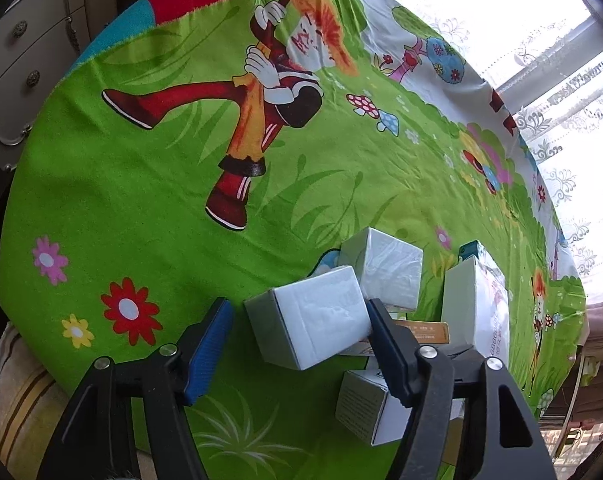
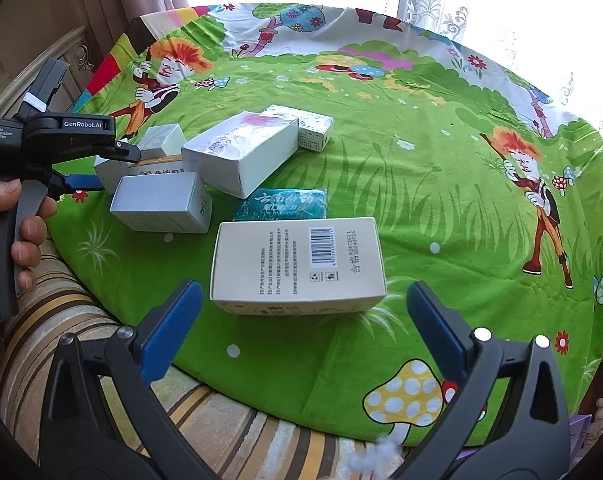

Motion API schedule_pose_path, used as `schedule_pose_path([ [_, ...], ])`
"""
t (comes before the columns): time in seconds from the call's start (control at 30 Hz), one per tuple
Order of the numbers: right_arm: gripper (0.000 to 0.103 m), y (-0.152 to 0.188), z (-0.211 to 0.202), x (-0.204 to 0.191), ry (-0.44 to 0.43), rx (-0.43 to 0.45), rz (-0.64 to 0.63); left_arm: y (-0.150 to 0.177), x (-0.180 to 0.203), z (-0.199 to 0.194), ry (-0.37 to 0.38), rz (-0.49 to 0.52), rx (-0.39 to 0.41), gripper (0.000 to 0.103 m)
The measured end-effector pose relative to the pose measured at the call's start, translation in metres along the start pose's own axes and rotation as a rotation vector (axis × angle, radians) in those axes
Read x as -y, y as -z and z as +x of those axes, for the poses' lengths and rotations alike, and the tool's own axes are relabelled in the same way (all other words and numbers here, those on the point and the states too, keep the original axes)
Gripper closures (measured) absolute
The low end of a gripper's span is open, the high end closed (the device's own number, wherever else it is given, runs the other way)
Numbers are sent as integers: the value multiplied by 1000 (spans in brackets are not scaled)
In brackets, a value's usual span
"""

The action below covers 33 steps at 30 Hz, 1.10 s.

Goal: Organize rigid objects
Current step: 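Lower the left tool onto a small white box and close on it, then grasp the white barcode box with the right tool while the left tool holds the small white box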

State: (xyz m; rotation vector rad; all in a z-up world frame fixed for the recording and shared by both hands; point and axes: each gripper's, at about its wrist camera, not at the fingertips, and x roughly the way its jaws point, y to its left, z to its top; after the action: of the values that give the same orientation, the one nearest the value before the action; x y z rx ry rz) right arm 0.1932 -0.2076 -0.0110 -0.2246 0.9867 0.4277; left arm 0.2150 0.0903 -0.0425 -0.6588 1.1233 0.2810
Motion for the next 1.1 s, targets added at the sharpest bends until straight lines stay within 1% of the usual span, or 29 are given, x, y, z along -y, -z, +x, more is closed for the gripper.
schedule_pose_path([
  [0.07,0,-1,3,-2,-4,-3,-4,2,1,-2,10,13,12,44],
  [0.27,0,-4,16,5,-1,-24,24,8,1,-6,22,47,42,48],
  [0.5,0,-3,23,1,-35,-29,33,15,-7,-16,56,36,79,53],
  [0.7,0,-3,24,0,-48,-29,38,18,-10,-23,65,35,116,54],
  [0.8,0,-4,22,0,-41,-20,39,20,-7,-26,69,49,132,54],
  [1.0,0,-2,27,0,-48,-39,45,25,-2,-27,79,66,142,54],
  [1.1,0,-3,28,1,-56,-40,56,26,0,-30,76,77,164,54],
])
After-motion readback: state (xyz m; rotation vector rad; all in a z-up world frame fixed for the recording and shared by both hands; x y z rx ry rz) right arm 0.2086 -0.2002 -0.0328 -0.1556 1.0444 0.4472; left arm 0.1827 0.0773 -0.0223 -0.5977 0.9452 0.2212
